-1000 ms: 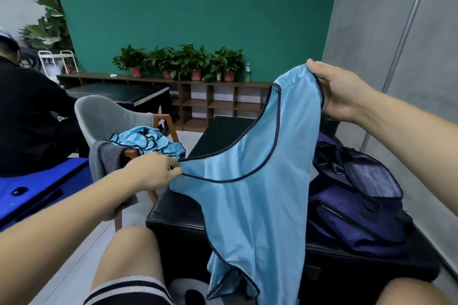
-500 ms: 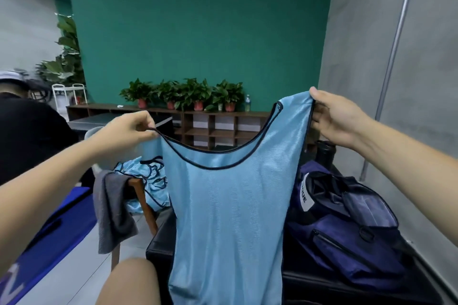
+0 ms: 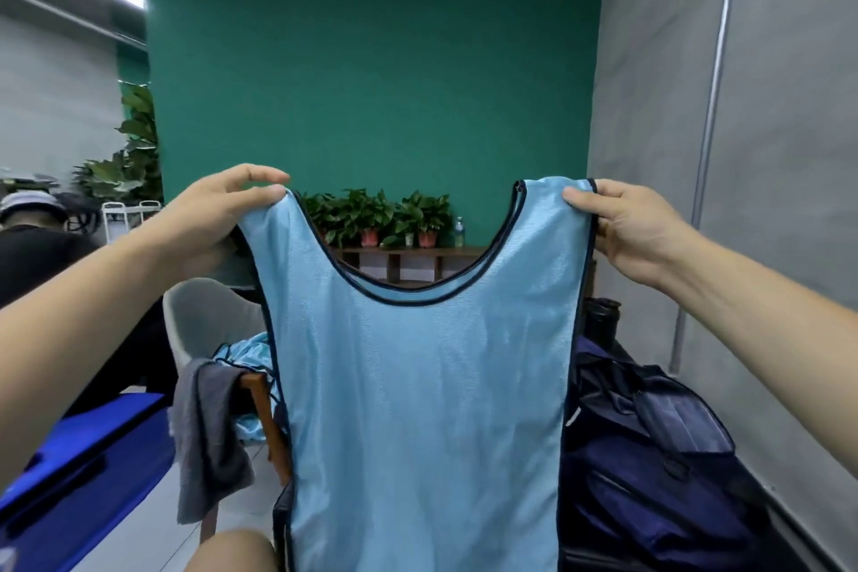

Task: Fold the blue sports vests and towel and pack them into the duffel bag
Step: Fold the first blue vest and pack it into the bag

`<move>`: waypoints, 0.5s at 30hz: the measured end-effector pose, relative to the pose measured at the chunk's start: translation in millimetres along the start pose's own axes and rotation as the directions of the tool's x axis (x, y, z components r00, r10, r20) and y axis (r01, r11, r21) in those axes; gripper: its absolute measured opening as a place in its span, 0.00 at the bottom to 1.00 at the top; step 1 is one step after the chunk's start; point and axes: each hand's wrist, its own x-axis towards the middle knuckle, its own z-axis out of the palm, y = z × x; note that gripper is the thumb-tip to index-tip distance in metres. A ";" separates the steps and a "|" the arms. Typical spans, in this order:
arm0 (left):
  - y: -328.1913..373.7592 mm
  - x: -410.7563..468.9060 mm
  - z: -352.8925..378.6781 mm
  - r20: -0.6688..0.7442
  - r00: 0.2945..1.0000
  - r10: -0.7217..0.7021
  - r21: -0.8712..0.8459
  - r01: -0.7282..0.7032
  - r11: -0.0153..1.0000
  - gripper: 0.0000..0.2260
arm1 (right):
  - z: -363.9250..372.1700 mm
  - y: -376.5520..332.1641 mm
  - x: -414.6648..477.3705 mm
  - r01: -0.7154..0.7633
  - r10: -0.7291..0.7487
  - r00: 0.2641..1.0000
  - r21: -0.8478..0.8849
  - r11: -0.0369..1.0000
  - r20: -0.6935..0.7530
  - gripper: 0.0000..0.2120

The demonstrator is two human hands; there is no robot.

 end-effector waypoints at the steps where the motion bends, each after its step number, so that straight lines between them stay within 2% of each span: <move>1: 3.4 -1.2 -0.1 -0.014 1.000 0.026 -0.023 -0.027 0.999 0.14 | -0.3 -2.7 -1.9 0.014 -0.014 1.000 -0.004 1.000 -0.027 0.18; 3: 10.0 -3.3 -0.7 -0.041 0.995 0.092 -0.037 -0.093 0.995 0.18 | -2.7 -7.8 -5.1 0.040 -0.041 0.997 -0.005 0.999 -0.063 0.14; 6: 19.8 -6.5 -1.7 -0.061 0.984 0.168 0.018 -0.168 0.986 0.15 | -7.9 -15.6 -11.3 0.081 -0.083 0.991 -0.020 0.997 -0.101 0.10; 12: 52.0 -17.6 -3.9 -0.030 0.965 0.260 0.107 -0.255 0.961 0.08 | -12.9 -36.2 -26.5 0.174 -0.179 0.971 -0.042 0.984 -0.156 0.21; 15: 66.1 -20.4 -6.1 0.003 0.958 0.288 0.129 -0.286 0.950 0.07 | -13.0 -47.3 -30.1 0.231 -0.241 0.955 -0.073 0.970 -0.176 0.24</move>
